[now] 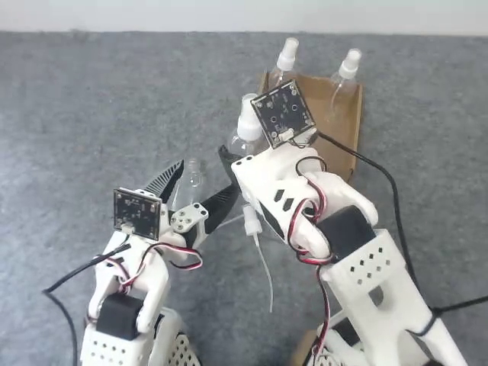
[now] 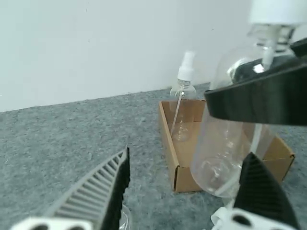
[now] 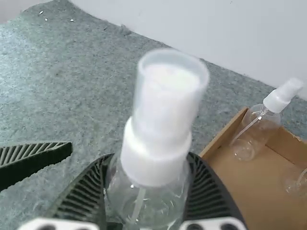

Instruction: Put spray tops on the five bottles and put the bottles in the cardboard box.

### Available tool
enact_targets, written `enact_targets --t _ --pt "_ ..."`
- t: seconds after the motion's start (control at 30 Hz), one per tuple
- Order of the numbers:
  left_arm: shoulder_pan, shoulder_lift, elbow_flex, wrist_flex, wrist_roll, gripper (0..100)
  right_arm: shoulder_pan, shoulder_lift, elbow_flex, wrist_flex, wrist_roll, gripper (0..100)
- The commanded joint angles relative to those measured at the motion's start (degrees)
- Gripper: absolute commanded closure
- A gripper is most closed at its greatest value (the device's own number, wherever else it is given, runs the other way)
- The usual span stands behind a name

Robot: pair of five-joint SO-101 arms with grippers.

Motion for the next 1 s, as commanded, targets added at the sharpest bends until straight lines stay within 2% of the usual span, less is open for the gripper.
enact_targets --t 0.0,0.2,0.33,0.43,0.97 --pt "-0.44 0.35 -0.13 -1.49 0.00 67 0.75 -3.03 -4.04 -1.19 1.05 99.2" --pt "-0.79 -0.09 -0.31 0.62 0.00 68 14.99 1.27 -4.04 -7.78 6.42 99.2" --pt "-0.79 -0.09 -0.31 0.44 -0.09 75 22.20 6.55 -4.04 -11.12 6.68 99.2" --pt "-0.88 -0.09 -0.22 0.44 -0.09 77 24.31 10.07 -4.04 -13.05 6.68 99.2" --pt "-0.88 -0.09 -0.04 0.44 -0.09 77 31.16 27.82 -3.96 -25.36 6.33 99.2"
